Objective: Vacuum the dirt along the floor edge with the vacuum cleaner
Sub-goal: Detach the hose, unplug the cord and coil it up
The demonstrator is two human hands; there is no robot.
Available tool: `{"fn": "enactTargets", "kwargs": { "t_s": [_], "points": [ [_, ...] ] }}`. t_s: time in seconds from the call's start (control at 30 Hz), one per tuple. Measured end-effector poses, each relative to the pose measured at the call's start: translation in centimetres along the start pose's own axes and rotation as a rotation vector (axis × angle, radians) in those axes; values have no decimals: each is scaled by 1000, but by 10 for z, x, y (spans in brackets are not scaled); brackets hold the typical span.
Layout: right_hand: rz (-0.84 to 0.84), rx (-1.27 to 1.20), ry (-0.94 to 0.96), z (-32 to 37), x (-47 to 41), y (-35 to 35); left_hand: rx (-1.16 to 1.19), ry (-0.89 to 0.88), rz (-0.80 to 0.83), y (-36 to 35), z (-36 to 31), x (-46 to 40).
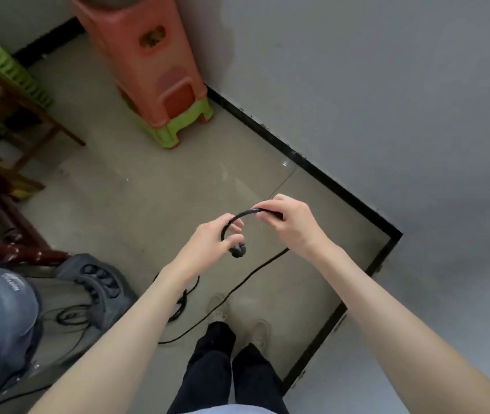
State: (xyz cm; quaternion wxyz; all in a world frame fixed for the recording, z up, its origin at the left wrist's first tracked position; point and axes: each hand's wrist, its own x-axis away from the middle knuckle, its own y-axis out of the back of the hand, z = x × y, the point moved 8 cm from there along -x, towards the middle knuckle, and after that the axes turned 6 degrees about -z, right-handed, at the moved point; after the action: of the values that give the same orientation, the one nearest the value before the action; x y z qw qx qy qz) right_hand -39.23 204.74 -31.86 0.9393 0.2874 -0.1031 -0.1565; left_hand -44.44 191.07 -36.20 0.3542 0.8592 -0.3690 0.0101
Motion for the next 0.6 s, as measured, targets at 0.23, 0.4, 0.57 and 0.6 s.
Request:
{"fn": "enactTargets", "kwargs": {
  "t_s": [0.23, 0.4, 0.57, 0.6],
  "points": [
    [109, -131, -182, 18, -16, -58, 496, 192, -377, 85, 39, 31],
    [333, 59, -211, 24, -36, -155, 889, 373, -673, 151, 118, 66],
    [347, 86, -108, 56, -65, -238, 762, 650, -778, 176, 230, 106],
    [369, 141, -33, 62, -71, -256, 697, 717, -782, 177, 255, 115]
  ]
}}
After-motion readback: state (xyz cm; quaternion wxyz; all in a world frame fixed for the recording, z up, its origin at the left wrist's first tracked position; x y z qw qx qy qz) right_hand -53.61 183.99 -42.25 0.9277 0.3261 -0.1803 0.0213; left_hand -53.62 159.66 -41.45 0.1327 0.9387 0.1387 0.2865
